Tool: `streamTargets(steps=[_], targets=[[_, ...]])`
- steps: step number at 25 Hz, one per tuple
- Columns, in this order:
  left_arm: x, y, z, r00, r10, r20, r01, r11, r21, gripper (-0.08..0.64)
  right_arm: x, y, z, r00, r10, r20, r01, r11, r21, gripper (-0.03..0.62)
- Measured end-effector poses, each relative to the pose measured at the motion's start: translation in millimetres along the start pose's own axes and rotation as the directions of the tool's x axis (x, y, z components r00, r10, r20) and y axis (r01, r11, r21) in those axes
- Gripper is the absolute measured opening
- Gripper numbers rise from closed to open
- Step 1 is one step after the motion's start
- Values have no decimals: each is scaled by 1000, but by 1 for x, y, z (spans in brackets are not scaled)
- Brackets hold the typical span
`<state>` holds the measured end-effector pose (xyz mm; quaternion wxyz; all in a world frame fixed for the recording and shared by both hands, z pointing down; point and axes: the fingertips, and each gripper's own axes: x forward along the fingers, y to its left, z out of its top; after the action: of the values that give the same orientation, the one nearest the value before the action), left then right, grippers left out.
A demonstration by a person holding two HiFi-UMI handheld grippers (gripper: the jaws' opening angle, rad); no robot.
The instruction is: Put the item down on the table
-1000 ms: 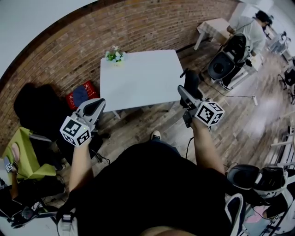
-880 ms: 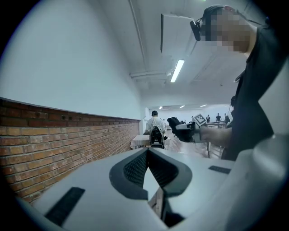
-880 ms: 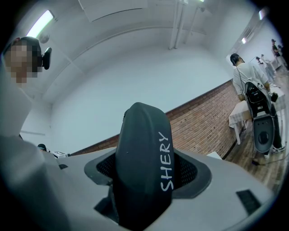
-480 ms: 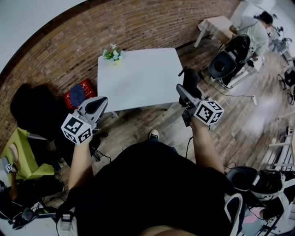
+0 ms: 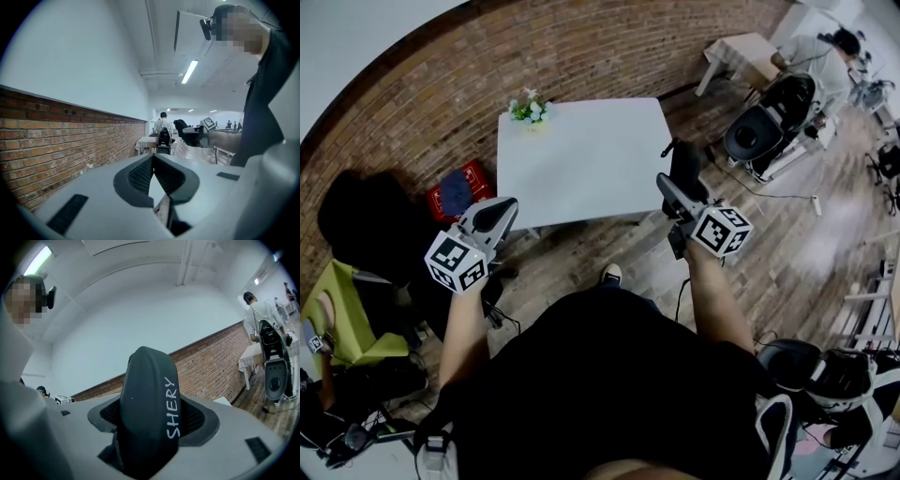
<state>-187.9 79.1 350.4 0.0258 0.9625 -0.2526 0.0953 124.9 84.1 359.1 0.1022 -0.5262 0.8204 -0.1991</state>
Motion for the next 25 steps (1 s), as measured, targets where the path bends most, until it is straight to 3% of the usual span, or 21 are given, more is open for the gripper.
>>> streamTargets(steps=[25], targets=[[69, 43, 8, 1000, 20, -24, -20, 1000, -17, 11, 55, -62, 14, 999, 9, -31, -8, 1000, 17, 344]])
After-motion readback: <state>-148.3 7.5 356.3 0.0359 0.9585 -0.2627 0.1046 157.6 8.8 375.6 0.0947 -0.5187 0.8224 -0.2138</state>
